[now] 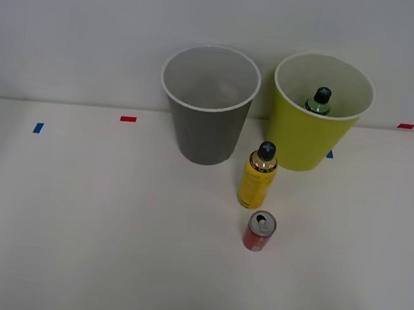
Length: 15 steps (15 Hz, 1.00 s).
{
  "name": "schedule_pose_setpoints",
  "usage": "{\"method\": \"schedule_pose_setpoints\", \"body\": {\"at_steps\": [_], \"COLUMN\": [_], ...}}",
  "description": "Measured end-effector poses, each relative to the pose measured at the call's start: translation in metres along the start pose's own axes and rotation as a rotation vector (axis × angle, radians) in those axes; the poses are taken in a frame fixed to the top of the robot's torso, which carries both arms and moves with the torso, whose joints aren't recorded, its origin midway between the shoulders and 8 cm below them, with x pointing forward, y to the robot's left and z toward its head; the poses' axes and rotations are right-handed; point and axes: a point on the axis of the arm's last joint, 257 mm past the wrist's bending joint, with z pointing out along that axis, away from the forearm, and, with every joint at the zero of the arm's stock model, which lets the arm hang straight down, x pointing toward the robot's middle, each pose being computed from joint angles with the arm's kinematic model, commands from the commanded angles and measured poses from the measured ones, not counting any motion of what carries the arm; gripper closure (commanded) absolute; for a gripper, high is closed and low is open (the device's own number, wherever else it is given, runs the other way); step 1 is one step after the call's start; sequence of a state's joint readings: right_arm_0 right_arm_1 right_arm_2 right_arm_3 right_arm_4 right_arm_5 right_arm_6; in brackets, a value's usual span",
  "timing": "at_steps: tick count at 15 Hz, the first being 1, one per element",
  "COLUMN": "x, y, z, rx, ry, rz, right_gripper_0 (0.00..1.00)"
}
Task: Put cans in the gray bin, plastic bottles in the light green bin
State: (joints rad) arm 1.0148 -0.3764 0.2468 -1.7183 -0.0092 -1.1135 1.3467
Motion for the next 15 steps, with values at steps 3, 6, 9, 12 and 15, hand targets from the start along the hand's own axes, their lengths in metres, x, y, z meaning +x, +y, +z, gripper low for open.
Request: {"method": "schedule_pose_setpoints", "body": {"at_steps": [3,6,9,12,15], "x": [0.006,0.011,0.020,0.039,0.047], "y": [0.006,0.020,0.028,0.028,0.042], "z": [0.006,0.027,0.048,0.062,0.089], "rx": [0.005,0.017,-0.005,-0.025,-0.061], "ry": [0.009,-0.021,-0.040,-0.083,-0.127], "rz": [-0.012,0.023,0.050,0.054,0.071], "right_gripper_0": [0.00,0.00,0.00,0.00,0.00]}}
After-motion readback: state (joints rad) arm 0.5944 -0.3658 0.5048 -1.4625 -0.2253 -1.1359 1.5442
